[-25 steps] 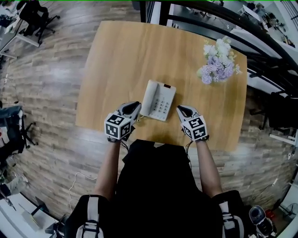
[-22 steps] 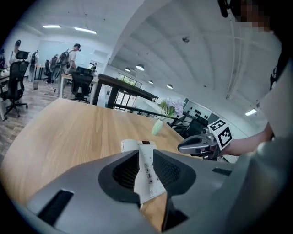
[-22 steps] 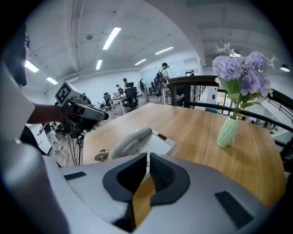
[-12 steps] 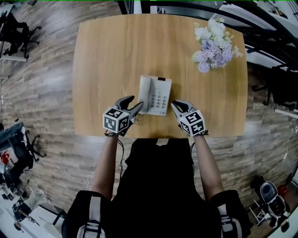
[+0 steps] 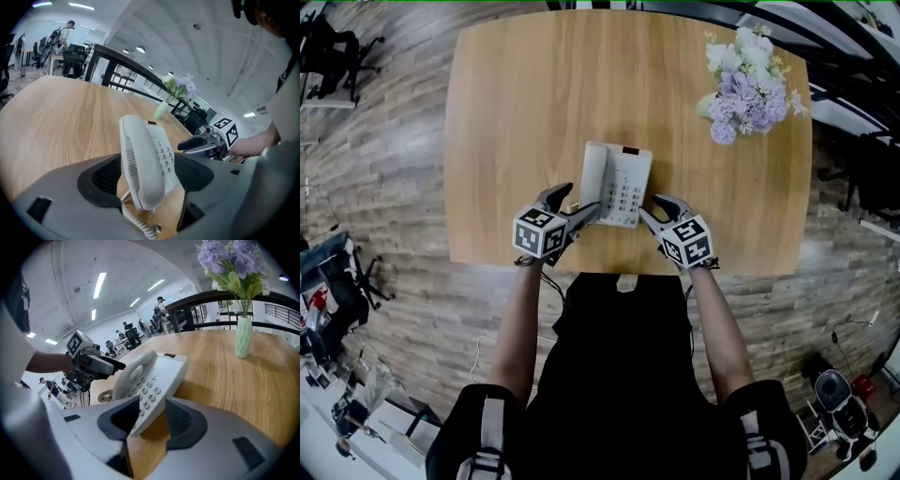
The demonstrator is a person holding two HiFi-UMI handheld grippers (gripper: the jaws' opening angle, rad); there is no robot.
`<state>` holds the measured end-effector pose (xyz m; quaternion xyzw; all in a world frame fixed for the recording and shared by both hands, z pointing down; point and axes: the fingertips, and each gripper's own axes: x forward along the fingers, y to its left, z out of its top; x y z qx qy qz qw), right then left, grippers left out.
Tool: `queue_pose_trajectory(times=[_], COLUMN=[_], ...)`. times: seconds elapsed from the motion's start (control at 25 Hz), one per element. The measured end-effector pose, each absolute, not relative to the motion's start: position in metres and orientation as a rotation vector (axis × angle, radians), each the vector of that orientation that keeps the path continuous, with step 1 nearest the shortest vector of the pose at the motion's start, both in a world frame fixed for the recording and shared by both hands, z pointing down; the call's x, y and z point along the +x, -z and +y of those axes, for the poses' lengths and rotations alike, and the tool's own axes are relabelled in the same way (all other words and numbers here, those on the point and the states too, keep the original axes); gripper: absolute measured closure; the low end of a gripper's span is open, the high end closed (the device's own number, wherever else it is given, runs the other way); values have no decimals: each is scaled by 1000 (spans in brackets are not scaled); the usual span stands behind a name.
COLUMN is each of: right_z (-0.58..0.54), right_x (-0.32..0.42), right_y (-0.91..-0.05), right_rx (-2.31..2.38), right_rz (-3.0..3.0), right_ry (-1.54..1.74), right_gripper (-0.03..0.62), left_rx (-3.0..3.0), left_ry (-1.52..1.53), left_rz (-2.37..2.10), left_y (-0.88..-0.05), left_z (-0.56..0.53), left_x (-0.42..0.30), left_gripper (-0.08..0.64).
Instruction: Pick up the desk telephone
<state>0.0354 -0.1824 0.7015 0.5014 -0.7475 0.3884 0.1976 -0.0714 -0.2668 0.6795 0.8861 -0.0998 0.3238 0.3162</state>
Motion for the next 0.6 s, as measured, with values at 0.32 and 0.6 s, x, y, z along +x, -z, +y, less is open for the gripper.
queue_pose_trajectory(times=[0.32, 0.6], right_z=[-196, -200], right_x=[27, 25], right_y=[-715, -725], right_rx=[1424, 1457], right_rz=[-2106, -2078], right_ry=[-1164, -1208], right_gripper=[366, 337], left_rx=[2309, 2293], left_ry=[-854, -878], left_rz=[-188, -133], left_y=[-696, -709], left_z=[-271, -269], left_x=[-64, -60], left_gripper=[200, 176])
